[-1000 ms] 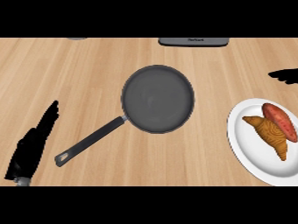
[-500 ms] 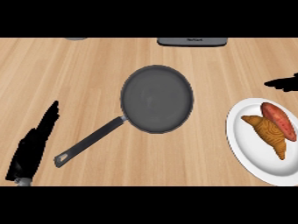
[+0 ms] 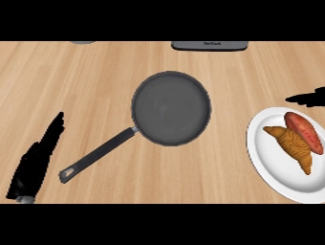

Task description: Pick the sweet potato from the plate and place it in the pan

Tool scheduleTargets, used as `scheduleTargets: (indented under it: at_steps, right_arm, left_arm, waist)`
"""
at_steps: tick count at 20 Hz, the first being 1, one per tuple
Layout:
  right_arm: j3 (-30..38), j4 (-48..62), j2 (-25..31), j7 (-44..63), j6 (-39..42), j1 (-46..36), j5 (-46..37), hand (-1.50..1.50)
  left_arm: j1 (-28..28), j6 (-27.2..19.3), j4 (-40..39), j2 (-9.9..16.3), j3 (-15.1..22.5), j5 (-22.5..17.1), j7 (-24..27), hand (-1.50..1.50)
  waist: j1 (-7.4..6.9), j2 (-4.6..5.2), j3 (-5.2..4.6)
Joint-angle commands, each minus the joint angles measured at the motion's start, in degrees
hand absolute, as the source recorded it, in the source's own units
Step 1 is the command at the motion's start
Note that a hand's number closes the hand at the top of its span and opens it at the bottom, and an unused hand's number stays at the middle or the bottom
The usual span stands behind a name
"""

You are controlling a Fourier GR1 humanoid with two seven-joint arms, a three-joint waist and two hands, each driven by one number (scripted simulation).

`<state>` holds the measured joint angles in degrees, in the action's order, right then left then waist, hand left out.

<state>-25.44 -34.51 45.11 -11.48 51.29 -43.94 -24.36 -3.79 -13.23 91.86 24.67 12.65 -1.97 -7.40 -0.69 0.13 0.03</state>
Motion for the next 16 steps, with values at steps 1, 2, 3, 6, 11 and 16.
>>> scheduleTargets:
  at_steps: [1,2,3,6,11,16]
  right_arm:
    - [0.98,0.93,-3.48,-1.51,1.84,0.68,-1.24,-1.50]
    - [0.36,0.85,-3.43,-1.97,0.27,2.25,-2.89,-1.50]
    - [0.51,0.57,-0.82,-4.77,0.85,3.14,-3.40,-1.50]
    - [1.48,0.69,-4.46,-3.73,-2.17,4.17,-4.53,-1.50]
    - [3.53,2.42,-3.98,-4.43,-0.84,3.79,-6.36,-1.50]
    - [6.29,3.33,-5.71,-5.74,-3.15,5.46,-4.73,1.50]
  left_arm:
    - [-1.28,1.66,1.66,0.26,-1.35,0.07,0.15,0.00]
    - [1.43,1.00,-0.28,-0.99,-1.57,1.13,-0.46,0.00]
    - [-0.14,-0.84,-1.65,-3.58,0.98,3.74,1.49,0.00]
    - [1.37,0.17,0.81,-3.08,-0.84,3.44,-2.50,0.00]
    - [-3.13,2.09,4.89,-2.46,-2.12,3.84,-2.54,0.00]
    - [-1.67,2.96,2.71,-3.10,-2.91,4.34,-2.12,0.00]
  waist:
    - [-0.06,-0.05,-0.01]
    - [0.18,-0.02,-0.01]
    - [0.27,-0.02,-0.01]
    - [0.24,-0.05,0.00]
    - [0.02,-0.10,-0.01]
    - [0.17,-0.09,0.00]
